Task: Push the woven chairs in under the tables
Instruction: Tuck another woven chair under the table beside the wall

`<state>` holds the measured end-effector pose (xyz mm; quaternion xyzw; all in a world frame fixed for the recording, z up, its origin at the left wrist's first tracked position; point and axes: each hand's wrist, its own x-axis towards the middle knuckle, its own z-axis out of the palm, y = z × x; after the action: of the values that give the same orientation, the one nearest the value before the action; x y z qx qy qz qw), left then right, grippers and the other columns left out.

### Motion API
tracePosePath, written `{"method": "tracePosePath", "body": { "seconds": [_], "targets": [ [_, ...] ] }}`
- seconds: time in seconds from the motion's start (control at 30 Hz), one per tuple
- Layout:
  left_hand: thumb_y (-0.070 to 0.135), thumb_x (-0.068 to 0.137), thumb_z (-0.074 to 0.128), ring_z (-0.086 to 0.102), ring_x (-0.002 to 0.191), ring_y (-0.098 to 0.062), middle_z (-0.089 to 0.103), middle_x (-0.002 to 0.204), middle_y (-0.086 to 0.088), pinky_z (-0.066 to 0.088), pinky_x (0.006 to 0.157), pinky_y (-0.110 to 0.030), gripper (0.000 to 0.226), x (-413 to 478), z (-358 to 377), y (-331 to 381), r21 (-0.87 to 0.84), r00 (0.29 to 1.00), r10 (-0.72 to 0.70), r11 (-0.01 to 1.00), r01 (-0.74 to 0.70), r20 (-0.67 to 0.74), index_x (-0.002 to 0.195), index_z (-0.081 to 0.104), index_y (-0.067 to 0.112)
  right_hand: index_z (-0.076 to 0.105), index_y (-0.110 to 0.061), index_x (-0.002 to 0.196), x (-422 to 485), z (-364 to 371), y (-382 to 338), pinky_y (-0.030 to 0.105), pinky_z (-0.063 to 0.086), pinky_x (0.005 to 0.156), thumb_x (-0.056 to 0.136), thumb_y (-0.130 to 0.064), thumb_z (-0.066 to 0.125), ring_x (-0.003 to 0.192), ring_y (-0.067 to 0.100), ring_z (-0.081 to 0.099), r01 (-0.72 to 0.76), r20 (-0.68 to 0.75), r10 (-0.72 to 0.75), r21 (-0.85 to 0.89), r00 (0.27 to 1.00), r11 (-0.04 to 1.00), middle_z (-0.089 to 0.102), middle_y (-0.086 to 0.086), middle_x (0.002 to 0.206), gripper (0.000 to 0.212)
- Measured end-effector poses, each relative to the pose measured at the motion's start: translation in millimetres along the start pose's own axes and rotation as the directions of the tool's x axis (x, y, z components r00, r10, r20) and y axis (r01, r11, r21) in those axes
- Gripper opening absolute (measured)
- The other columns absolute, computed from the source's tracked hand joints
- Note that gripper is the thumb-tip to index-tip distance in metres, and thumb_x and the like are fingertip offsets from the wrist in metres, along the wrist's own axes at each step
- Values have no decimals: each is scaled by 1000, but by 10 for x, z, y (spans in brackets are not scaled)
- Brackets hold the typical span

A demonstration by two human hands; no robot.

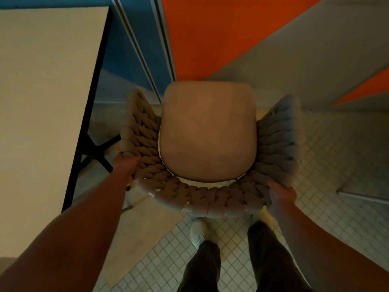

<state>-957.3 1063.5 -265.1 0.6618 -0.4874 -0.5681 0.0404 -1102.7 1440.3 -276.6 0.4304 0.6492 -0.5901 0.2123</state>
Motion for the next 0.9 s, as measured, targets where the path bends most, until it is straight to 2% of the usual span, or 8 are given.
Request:
{"method": "tracePosePath", "body": {
  "seconds": [0.1, 0.2, 0.27, 0.33, 0.43, 0.6, 0.7, 0.9],
  "targets": [
    [-4, 86, 66, 64, 71, -25, 64, 90, -12, 56, 65, -36, 67, 6, -8, 4, -12, 1000, 1, 1000, -1, 7, 148, 41, 9, 62, -3, 113, 0, -13, 6, 28, 49, 52, 86, -6, 72, 54, 20, 59, 4, 6, -4, -7, 1000, 1000, 64, 16, 90, 29],
    [-2, 87, 66, 64, 74, -22, 65, 114, -15, 54, 60, -32, 66, 5, -9, -16, -33, 999, 23, 999, -24, -41, 147, 44, 10, 61, -5, 117, 51, -12, -15, 33, 52, 57, 87, -6, 71, 61, 24, 56, 14, 27, -14, 0, 1000, 1000, 64, 18, 98, 31],
    [-4, 85, 66, 63, 73, -22, 64, 113, -15, 52, 59, -32, 67, -48, 7, -61, -36, 998, 20, 999, -22, -59, 147, 44, 10, 61, -8, 119, 98, -28, -33, 35, 55, 55, 89, -5, 69, 64, 27, 59, 29, 49, -28, -17, 998, 999, 64, 18, 102, 31],
    [-5, 83, 68, 63, 69, -22, 64, 96, -12, 52, 57, -32, 63, -106, 36, -142, -36, 995, 6, 999, -10, -97, 141, 47, 7, 61, -11, 119, 168, -62, -60, 51, 57, 73, 88, -6, 69, 83, 35, 64, 35, 47, -33, -53, 998, 998, 64, 17, 109, 32],
    [-3, 83, 68, 63, 67, -22, 62, 83, -10, 54, 59, -34, 45, -207, 54, -285, -51, 989, -29, 998, 22, -144, 124, 54, 10, 62, -10, 106, 243, -72, -182, 62, 53, 85, 85, -5, 69, 89, 43, 66, 65, 36, -61, -109, 997, 992, 64, 28, 112, 23],
    [6, 72, 71, 71, 91, -35, 70, 107, -17, 62, 79, -53, 48, -101, 71, -639, -58, 971, -74, 996, 62, -226, 118, 61, 13, 57, -5, 108, 397, -50, -424, 76, 43, 88, 84, 2, 67, 102, 49, 63, 78, 73, -64, -196, 995, 978, 62, 27, 111, 27],
    [1, 81, 67, 68, 90, -31, 67, 104, -15, 60, 81, -47, 30, -411, 185, -636, -84, 961, -85, 994, 65, -262, 109, 59, 11, 60, -7, 111, 499, -56, -532, 70, 48, 88, 83, -2, 70, 96, 44, 65, 85, 96, -62, -249, 993, 965, 62, 24, 109, 31],
    [-3, 80, 67, 68, 91, -33, 69, 106, -18, 59, 85, -49, 38, -680, 334, -864, -182, 928, -127, 981, 66, -350, 116, 63, 9, 61, -10, 108, 731, -6, -801, 70, 50, 80, 77, -10, 76, 94, 40, 66, 126, 175, -71, -327, 982, 937, 64, 20, 110, 35]
  ]
}}
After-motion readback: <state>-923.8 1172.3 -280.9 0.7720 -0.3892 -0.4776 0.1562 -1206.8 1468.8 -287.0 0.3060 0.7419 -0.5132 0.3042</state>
